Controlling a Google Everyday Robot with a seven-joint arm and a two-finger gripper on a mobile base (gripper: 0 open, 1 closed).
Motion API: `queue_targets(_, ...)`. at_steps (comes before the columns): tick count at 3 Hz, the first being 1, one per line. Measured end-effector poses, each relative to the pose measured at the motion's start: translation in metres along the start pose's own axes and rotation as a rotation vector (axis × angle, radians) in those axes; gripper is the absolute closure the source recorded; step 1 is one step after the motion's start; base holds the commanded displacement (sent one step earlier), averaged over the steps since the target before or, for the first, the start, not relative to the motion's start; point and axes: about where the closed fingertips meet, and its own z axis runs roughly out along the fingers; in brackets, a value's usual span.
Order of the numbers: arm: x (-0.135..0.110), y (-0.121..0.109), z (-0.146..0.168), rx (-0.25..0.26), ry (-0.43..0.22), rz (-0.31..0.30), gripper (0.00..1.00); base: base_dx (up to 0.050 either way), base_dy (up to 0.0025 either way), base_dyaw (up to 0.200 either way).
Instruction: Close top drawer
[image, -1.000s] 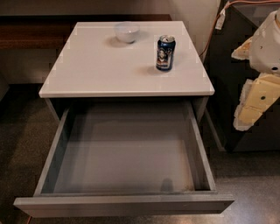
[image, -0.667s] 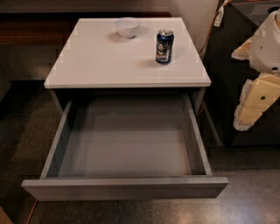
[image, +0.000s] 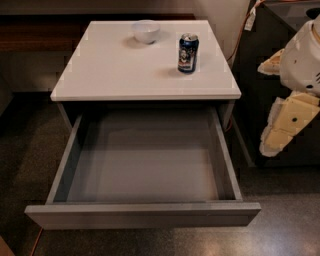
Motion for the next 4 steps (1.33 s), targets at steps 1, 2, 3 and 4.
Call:
queue_targets(1,-0.023,0.029,0.027,-0.074,-0.138,-0.003,0.0,0.0,0.0,0.0)
queue_targets(2,-0.038,0.049,0.047,-0.134,-0.225,0.0,0.0,0.0,0.0,0.0)
queue_targets(3,-0.056,0.073,0.062,-0.194,-0.302,-0.007,0.0,0.0,0.0,0.0)
queue_targets(4,-0.08,0.102,0.074,-0.266,-0.37,-0.035,0.0,0.0,0.0,0.0)
